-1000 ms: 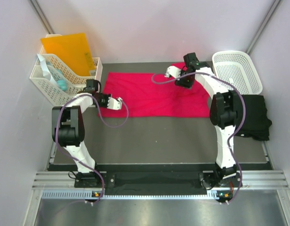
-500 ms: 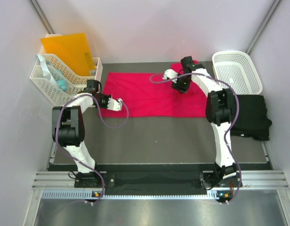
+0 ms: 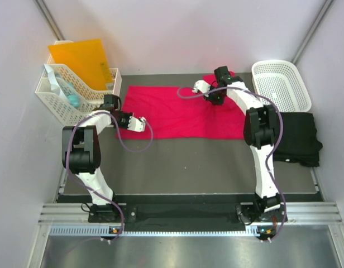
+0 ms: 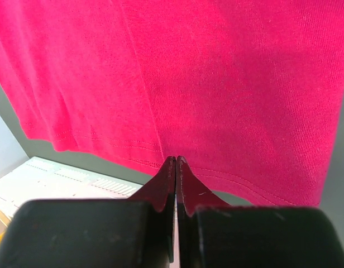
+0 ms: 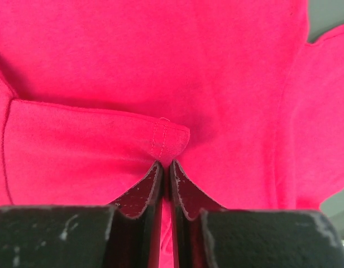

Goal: Fold and stack the t-shirts
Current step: Fold the tshirt

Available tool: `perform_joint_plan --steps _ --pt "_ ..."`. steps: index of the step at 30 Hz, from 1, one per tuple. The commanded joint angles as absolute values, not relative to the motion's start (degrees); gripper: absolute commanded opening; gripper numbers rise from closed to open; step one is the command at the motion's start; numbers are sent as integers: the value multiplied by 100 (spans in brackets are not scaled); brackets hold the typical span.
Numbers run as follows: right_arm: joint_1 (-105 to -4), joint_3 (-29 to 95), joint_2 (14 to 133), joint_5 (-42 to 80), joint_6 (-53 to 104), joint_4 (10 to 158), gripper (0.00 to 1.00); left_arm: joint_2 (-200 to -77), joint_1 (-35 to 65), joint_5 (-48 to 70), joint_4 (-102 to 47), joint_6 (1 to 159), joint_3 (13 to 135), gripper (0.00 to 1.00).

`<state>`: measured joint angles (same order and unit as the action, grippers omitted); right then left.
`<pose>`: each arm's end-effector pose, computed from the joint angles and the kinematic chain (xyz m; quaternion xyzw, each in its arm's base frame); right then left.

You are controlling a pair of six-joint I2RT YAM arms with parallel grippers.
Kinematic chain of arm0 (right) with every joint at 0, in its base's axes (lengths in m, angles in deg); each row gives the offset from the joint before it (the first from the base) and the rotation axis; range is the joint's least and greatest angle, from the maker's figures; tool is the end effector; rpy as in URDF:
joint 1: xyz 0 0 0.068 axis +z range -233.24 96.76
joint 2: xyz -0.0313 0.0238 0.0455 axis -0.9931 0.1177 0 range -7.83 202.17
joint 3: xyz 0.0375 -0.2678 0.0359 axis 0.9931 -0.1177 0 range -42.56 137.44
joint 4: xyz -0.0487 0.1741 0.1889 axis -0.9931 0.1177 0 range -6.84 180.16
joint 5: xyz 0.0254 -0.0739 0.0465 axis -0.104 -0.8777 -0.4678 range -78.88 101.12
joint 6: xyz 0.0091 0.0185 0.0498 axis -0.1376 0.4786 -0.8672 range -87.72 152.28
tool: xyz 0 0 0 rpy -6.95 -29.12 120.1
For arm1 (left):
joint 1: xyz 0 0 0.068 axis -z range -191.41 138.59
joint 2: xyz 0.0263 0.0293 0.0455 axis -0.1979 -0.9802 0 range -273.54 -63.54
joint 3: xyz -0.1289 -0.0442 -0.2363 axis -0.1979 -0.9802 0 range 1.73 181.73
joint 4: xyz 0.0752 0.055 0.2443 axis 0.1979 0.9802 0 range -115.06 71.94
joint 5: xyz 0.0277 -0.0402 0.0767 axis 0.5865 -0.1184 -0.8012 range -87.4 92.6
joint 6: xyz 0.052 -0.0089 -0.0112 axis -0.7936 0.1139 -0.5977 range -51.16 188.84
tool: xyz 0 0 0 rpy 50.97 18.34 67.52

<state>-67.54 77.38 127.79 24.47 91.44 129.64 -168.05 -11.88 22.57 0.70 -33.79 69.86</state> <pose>0.4901 0.1464 0.1937 -0.6081 0.7486 0.0163 0.2638 0.3692 -0.0092 0.1770 0.7699 0.5681 0.0810 0.2792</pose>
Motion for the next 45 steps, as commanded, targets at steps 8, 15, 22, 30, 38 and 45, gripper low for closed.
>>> perform_joint_plan --steps 8,15,22,30,38,45 --pt "-6400 6950 12304 1693 10022 11473 24 -16786 -1159 2334 192 -3531 7257 0" --pt "-6312 6705 12155 1297 9759 10392 45 -16822 -1168 2334 183 -3505 7274 0" --pt "-6285 6458 12076 893 9715 9907 52 -16848 -1168 2325 139 -3488 7283 0" --pt "-6399 7070 12287 83 8365 9834 47 -16848 -1159 2360 113 -3487 7300 0" --pt "-6250 7873 12208 1744 7473 12068 50 -16822 -1159 2405 69 -3479 7230 0" --pt "-6030 7320 12216 2017 7394 12210 49 -16734 -983 2413 60 -3461 7134 0"
